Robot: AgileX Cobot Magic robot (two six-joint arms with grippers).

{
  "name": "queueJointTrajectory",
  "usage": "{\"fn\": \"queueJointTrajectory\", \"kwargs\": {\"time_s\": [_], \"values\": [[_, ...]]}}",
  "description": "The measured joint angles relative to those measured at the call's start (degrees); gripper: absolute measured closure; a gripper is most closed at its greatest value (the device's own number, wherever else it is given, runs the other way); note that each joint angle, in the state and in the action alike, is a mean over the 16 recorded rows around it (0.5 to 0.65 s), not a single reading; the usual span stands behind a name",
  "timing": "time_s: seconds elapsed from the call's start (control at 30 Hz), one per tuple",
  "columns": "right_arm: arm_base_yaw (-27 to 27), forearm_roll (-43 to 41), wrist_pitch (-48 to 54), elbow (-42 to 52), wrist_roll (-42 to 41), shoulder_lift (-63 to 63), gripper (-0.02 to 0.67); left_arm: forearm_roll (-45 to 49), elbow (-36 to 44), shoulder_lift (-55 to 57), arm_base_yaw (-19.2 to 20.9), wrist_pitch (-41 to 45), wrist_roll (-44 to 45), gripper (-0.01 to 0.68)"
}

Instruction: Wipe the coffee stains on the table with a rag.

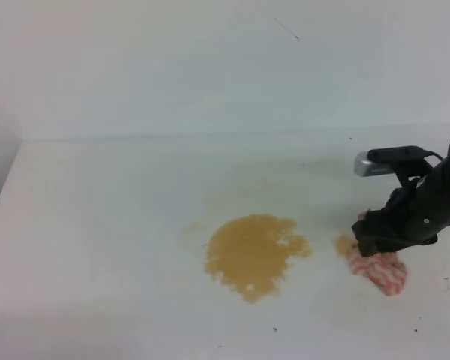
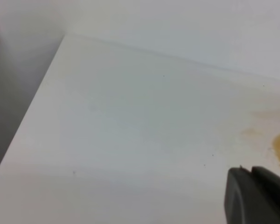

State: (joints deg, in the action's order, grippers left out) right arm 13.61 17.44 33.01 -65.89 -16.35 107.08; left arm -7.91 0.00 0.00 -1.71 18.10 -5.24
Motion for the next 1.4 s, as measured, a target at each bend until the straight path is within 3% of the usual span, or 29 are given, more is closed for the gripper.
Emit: {"fn": "queueJointTrajectory", "kwargs": {"time_s": [0.3, 0.43, 0.8, 1.17, 1.4], "values": [[0.05, -0.63, -2.78, -0.36, -3.11, 3.97, 0.576, 0.0, 0.0, 0.0, 0.0, 0.0, 0.0, 0.675], [0.42, 0.65, -4.34, -0.36, -4.76, 5.21, 0.642, 0.0, 0.0, 0.0, 0.0, 0.0, 0.0, 0.675], [6.14, 3.8, -5.67, -2.96, -7.16, 9.38, 0.648, 0.0, 0.0, 0.0, 0.0, 0.0, 0.0, 0.675], [15.65, 4.32, -3.15, -12.19, -6.75, 14.91, 0.648, 0.0, 0.0, 0.0, 0.0, 0.0, 0.0, 0.675], [18.92, 4.49, -1.7, -16.91, -5.26, 16.74, 0.648, 0.0, 0.0, 0.0, 0.0, 0.0, 0.0, 0.675]]}}
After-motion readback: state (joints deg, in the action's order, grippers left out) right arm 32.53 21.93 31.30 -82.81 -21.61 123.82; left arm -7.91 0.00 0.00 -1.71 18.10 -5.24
